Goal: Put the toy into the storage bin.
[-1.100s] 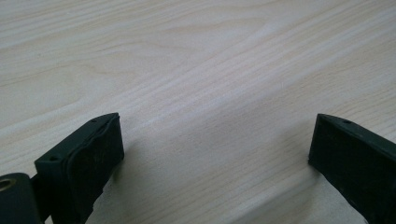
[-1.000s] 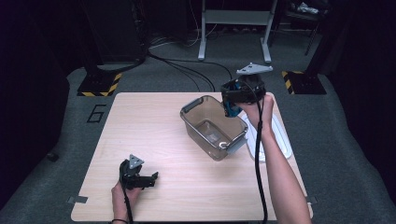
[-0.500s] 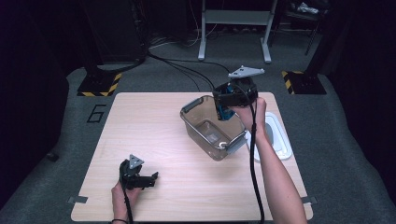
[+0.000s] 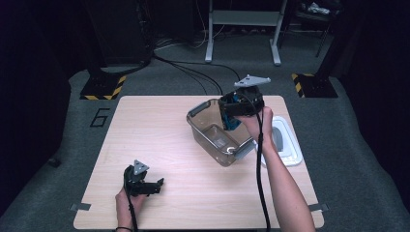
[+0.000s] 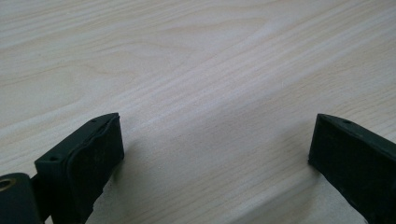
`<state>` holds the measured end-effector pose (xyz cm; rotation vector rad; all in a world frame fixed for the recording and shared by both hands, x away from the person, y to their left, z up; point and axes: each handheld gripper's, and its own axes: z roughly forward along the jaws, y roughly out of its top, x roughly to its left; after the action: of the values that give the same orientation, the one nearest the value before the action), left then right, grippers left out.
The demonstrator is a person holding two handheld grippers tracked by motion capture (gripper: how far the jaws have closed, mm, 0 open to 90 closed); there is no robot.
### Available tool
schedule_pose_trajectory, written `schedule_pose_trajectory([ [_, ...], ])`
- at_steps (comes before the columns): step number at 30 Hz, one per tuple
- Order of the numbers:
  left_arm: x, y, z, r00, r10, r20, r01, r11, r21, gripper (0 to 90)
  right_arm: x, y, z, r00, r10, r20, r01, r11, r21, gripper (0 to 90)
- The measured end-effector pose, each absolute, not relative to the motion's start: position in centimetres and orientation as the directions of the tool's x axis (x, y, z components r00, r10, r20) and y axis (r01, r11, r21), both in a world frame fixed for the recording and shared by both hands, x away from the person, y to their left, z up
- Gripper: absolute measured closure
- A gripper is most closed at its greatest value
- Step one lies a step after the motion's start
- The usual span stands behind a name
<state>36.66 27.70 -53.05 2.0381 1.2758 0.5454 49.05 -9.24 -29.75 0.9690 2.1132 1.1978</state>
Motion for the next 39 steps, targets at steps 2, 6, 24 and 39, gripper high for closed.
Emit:
schedule_pose_trajectory([
  [2,36.7,27.7,-53.1,0.436,0.9,0.002,0.623,-0.303,0.721,3.1,49.1,-9.3,-30.2,-0.61,0.788,-0.086,0.334,0.354,0.874,24.1],
  [6,36.7,27.7,-53.1,0.436,0.9,0.002,0.623,-0.303,0.721,3.1,49.0,-9.4,-30.9,-0.611,0.788,-0.074,0.347,0.351,0.87,24.1],
  [24,36.7,27.7,-53.1,0.436,0.9,0.002,0.623,-0.303,0.721,3.1,49.0,-10.0,-34.5,-0.613,0.79,-0.035,0.398,0.346,0.85,24.1],
  [39,36.7,27.7,-53.1,0.436,0.9,0.001,0.623,-0.303,0.721,3.1,48.4,-10.5,-37.2,-0.612,0.791,-0.006,0.434,0.342,0.833,24.1],
])
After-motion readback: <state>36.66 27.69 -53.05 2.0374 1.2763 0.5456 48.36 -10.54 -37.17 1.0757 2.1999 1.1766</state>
